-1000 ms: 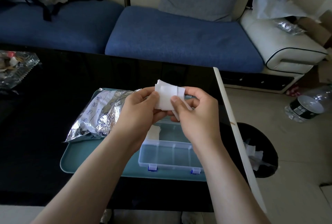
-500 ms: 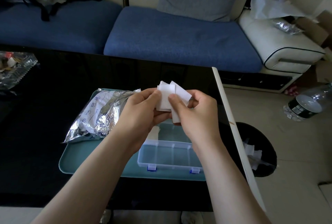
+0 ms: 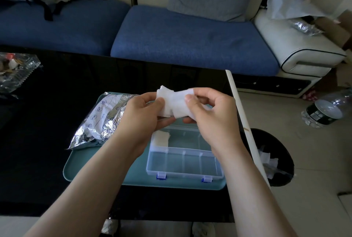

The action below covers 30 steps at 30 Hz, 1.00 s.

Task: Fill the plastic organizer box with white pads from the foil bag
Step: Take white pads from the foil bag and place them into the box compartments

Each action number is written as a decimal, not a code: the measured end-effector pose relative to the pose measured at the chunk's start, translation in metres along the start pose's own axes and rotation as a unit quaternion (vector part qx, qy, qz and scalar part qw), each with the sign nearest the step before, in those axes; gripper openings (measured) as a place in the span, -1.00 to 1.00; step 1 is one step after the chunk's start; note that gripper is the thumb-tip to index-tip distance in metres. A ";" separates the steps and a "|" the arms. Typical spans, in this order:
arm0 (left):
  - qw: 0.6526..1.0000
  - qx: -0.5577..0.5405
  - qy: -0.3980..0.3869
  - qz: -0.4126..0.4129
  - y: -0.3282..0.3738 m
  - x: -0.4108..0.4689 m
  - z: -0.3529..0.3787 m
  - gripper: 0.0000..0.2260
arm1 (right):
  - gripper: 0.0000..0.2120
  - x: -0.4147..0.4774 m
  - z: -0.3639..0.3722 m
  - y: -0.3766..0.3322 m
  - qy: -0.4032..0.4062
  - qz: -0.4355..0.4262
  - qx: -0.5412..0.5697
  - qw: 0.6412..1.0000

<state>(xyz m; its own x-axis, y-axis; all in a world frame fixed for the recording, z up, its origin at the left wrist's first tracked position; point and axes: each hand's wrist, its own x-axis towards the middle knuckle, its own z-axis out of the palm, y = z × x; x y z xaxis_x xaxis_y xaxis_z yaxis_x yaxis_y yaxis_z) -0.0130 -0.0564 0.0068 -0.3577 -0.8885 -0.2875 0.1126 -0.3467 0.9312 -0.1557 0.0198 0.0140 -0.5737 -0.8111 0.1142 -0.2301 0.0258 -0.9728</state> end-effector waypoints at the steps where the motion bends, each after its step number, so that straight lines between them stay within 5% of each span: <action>1: 1.000 0.014 -0.009 -0.003 0.000 0.000 -0.001 -0.83 | -0.83 -0.001 -0.003 -0.001 -0.018 0.001 -0.007 1.000; 6: 0.998 0.029 -0.053 -0.035 -0.001 0.000 -0.002 -0.76 | -0.67 0.000 -0.007 0.000 0.004 -0.046 -0.120 0.992; 13: 0.988 0.074 -0.132 -0.037 0.000 -0.005 -0.002 -0.79 | -0.62 -0.002 -0.008 0.002 0.025 -0.077 -0.140 0.987; 18: 0.994 0.061 -0.092 -0.015 -0.004 0.001 -0.004 -0.79 | -0.65 0.003 -0.015 0.008 -0.006 -0.030 -0.083 0.996; 25: 0.998 0.049 -0.040 -0.021 -0.005 0.002 -0.003 -0.77 | -0.73 0.005 -0.018 0.009 0.056 -0.037 -0.060 0.996; 30: 0.995 0.039 -0.074 -0.053 -0.003 -0.003 0.002 -0.79 | -0.73 0.000 -0.015 0.001 -0.020 -0.016 -0.031 0.999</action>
<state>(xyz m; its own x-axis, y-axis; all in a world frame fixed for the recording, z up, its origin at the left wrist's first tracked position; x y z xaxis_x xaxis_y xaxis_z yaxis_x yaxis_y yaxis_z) -0.0137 -0.0523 0.0053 -0.4974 -0.7918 -0.3545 -0.0031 -0.4070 0.9134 -0.1678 0.0281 0.0163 -0.5333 -0.8350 0.1355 -0.2975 0.0352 -0.9541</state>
